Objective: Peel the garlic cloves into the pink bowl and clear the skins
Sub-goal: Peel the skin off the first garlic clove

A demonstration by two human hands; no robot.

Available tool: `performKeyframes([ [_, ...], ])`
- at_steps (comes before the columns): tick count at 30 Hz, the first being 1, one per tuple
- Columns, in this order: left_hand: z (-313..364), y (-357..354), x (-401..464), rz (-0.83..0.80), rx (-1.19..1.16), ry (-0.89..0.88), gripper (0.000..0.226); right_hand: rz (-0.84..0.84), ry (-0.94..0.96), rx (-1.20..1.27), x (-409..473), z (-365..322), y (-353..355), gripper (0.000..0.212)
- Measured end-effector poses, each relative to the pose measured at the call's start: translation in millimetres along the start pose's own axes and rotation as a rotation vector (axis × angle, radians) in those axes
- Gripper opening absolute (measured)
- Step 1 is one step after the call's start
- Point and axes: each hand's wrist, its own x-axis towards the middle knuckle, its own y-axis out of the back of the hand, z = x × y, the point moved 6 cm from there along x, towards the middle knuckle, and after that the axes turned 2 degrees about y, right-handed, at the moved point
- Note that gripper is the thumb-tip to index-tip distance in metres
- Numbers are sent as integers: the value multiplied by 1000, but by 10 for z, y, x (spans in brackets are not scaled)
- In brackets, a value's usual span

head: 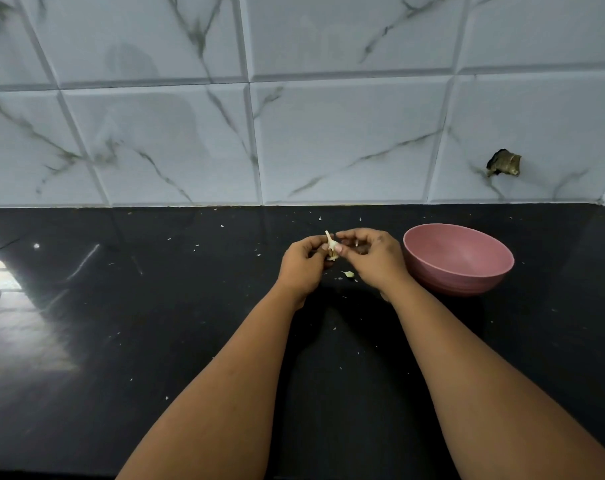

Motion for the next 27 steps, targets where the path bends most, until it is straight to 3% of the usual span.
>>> performKeyframes([
  [6,29,33,-18,25,-42,-32,20,-24,-65,143,-39,-1,-27,18],
  [14,-34,31,-24,-17,-256,94,24,-67,-28,69,-20,-29,-47,17],
  [18,-35,52,-32,-17,-374,157,14,-48,26,32,-14,-78,-89,19],
  [27,-47,73,-2,135,-262,87,5,68,26,-87,-45,-75,-148,21],
])
